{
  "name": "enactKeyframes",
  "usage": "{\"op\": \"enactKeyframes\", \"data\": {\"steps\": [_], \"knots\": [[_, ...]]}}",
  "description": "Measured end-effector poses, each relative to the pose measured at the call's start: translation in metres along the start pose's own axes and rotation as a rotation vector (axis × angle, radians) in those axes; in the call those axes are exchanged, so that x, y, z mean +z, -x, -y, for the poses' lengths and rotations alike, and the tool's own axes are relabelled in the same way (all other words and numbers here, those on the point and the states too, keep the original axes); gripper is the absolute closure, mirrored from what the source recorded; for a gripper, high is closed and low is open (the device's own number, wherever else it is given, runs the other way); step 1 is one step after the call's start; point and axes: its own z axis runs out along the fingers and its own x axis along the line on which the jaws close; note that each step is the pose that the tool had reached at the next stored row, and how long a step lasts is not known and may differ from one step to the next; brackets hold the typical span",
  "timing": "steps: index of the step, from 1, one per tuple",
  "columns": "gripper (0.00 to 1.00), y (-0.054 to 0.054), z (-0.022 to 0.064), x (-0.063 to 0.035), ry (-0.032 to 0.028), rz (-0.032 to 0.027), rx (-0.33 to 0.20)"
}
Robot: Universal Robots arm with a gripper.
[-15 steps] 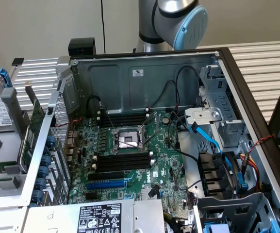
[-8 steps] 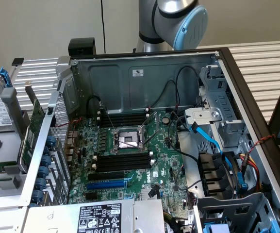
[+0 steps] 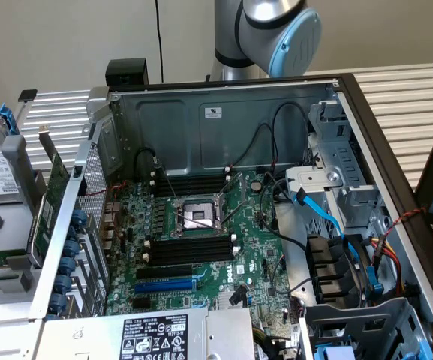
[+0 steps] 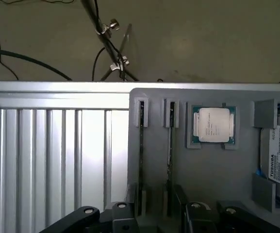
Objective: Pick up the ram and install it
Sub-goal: 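Pick up the ram and move it above insertion slot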
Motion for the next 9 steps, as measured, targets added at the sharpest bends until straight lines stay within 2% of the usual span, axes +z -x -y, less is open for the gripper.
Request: {"op": "enactKeyframes", "data": {"steps": [9], "knots": [[0.58, -0.005, 0.0003, 0.0163, -0.0001, 0.0003, 0.021]]}}
